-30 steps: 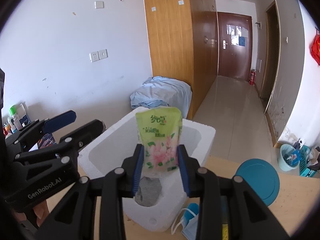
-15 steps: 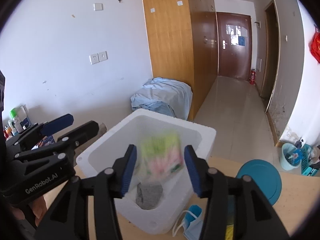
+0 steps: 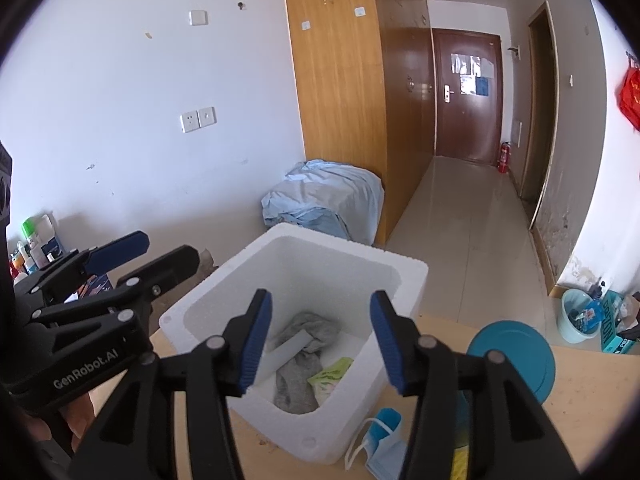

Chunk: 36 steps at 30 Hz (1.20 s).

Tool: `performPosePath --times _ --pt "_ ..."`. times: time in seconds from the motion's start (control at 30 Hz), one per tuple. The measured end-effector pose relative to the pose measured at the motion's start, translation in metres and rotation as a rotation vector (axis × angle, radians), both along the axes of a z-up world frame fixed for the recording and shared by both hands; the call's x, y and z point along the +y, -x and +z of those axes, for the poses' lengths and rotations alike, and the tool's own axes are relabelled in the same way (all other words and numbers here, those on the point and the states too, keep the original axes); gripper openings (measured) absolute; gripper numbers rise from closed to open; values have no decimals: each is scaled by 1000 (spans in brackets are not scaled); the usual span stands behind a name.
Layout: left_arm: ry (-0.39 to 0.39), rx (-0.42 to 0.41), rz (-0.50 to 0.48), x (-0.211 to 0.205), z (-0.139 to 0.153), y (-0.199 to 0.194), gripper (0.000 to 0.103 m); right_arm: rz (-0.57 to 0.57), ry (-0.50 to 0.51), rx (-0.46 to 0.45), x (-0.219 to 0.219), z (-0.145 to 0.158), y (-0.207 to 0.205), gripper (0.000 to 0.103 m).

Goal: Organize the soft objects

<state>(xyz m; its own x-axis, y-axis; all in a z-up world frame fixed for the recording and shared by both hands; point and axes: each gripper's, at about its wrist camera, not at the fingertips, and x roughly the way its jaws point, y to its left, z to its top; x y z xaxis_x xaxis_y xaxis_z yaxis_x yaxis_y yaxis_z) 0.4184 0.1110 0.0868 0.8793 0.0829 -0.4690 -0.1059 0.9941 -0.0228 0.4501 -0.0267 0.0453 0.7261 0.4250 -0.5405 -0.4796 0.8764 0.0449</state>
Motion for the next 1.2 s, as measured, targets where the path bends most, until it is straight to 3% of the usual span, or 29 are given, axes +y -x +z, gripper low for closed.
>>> performPosePath --times 0.13,0.2,0.27,0.33,0.47,0.7,1.2 --pt "-12 1 0 0 3 6 65 -14 -17 9 -6 3 6 57" --pt "-14 -7 -3 0 6 13 65 -6 -32 0 -11 8 15 67" --pt "-14 -16 -9 -2 8 24 76 -16 -38 -13 -16 12 22 75" --pt "-6 -33 -1 -1 6 34 82 -28 -34 -18 -20 14 27 75" --pt "31 -19 -23 -4 3 53 82 -54 -21 -11 -27 14 38 75" --pt "-17 -45 -13 -18 7 89 94 -68 -23 -1 -36 14 66 76" --pt "12 -96 -71 -40 6 185 98 -83 -63 -54 -63 15 159 82"
